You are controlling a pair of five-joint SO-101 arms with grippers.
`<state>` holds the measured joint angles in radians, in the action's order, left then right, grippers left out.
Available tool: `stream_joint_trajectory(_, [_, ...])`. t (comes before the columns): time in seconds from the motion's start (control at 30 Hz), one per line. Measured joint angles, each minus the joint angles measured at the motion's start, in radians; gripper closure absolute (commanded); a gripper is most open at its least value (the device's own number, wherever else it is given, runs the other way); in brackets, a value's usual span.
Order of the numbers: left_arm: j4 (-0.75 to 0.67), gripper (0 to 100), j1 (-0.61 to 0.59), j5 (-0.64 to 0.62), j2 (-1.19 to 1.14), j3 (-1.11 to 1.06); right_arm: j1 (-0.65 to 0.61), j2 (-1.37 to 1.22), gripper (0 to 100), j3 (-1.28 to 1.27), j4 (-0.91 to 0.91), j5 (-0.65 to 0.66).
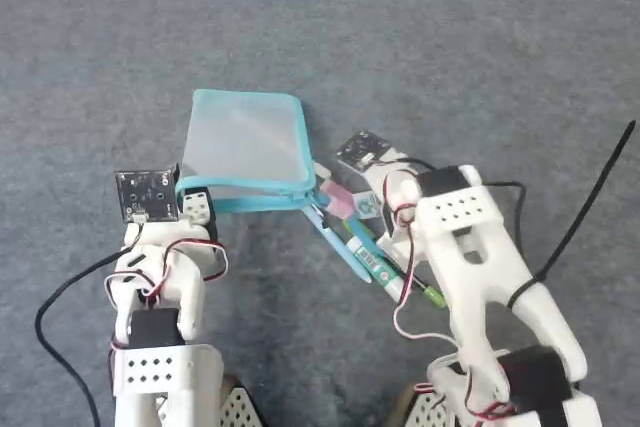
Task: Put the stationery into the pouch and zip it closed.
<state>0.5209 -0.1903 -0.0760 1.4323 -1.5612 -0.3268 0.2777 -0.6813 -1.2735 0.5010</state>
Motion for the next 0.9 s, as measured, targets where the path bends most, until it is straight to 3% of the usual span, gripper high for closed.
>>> stream_joint_trajectory(0.5, [0.000, 99, 0.000, 0.000, 0.000, 0.000, 0.006, -0.017, 69.3, -0.204, 0.118, 0.055])
stream_joint_trajectory(0.77, [0.000, 99, 0.000, 0.000, 0.000, 0.000, 0.006, -0.101, 98.7, -0.213, 0.210, 0.055])
stream_joint_trajectory(0.9, [0.000, 99, 0.000, 0.000, 0.000, 0.000, 0.008, -0.112, 99.4, -0.193, 0.210, 0.055])
